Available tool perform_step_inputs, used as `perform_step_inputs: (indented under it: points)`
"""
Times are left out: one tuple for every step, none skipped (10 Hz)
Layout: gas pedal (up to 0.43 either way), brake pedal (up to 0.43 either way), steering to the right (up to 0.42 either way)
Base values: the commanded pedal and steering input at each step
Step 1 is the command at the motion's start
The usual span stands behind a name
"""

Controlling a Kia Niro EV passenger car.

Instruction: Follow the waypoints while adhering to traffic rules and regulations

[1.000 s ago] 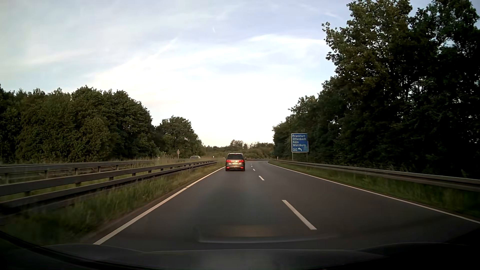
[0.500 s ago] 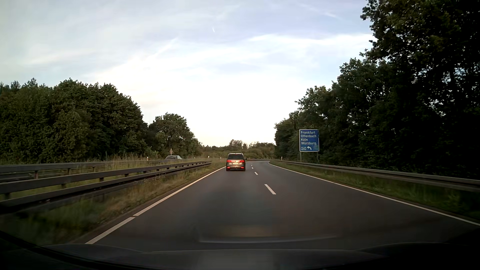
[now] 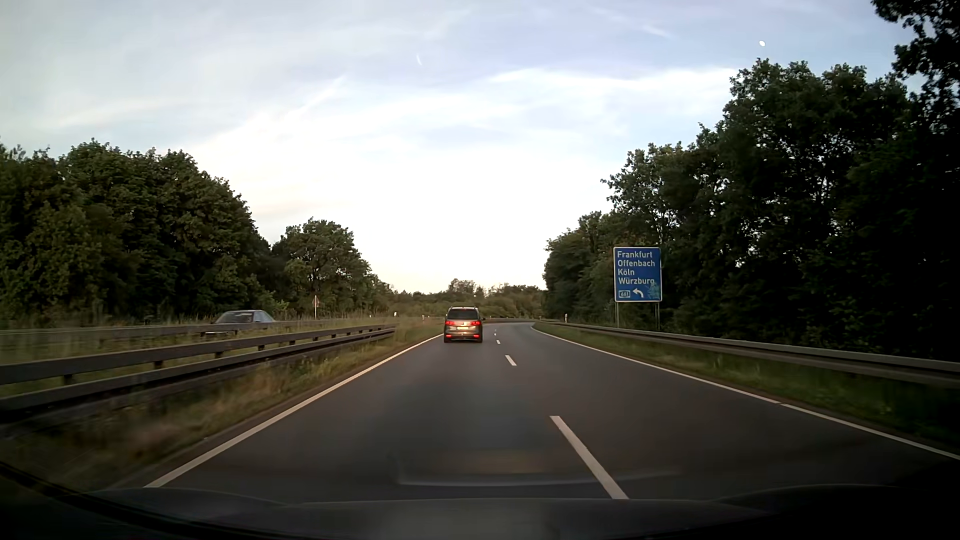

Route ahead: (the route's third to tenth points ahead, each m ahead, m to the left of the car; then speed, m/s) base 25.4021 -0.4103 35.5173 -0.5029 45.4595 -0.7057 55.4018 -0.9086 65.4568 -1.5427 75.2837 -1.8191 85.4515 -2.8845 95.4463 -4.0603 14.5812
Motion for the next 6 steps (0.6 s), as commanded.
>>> perform_step_inputs:
  points:
    - [0.61, 0.0, 0.019]
    - [0.713, 0.0, 0.02]
    - [0.76, 0.0, 0.02]
    - [0.76, 0.0, 0.02]
    - [0.772, 0.0, 0.021]
    - [0.772, 0.0, 0.022]
